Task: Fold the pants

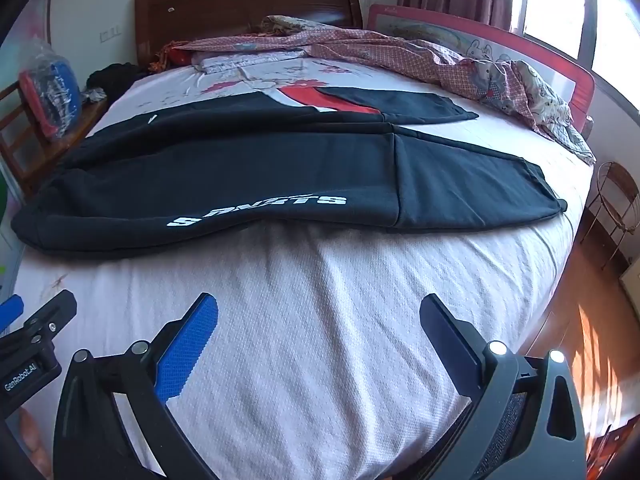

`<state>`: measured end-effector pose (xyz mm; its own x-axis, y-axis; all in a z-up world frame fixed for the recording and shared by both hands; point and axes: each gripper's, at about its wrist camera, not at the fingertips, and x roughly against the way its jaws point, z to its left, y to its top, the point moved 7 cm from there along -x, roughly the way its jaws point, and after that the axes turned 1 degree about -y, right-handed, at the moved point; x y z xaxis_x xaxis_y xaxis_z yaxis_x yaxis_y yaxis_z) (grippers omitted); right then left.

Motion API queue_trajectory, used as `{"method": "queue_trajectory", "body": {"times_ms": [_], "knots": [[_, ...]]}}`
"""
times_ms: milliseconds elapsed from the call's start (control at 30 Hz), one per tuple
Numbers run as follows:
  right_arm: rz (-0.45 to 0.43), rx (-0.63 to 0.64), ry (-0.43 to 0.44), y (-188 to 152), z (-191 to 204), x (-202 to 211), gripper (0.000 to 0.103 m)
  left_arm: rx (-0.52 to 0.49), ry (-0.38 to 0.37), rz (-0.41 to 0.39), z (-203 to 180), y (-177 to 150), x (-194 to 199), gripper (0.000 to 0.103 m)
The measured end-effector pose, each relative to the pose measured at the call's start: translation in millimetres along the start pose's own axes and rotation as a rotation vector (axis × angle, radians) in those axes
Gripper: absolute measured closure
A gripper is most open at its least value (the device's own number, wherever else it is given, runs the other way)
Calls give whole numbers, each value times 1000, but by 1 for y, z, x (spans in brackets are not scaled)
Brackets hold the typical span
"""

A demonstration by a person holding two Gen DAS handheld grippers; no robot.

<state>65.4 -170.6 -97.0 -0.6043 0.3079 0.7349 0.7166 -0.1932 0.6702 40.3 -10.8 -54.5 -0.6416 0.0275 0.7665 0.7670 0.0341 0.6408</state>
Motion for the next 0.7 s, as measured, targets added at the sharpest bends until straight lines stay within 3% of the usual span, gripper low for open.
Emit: {"method": "queue_trajectory", "body": {"times_ms": [700], "knots": [[3,0,3,-1,1,-4,3,8,-3,8,2,-1,-2,2]]}}
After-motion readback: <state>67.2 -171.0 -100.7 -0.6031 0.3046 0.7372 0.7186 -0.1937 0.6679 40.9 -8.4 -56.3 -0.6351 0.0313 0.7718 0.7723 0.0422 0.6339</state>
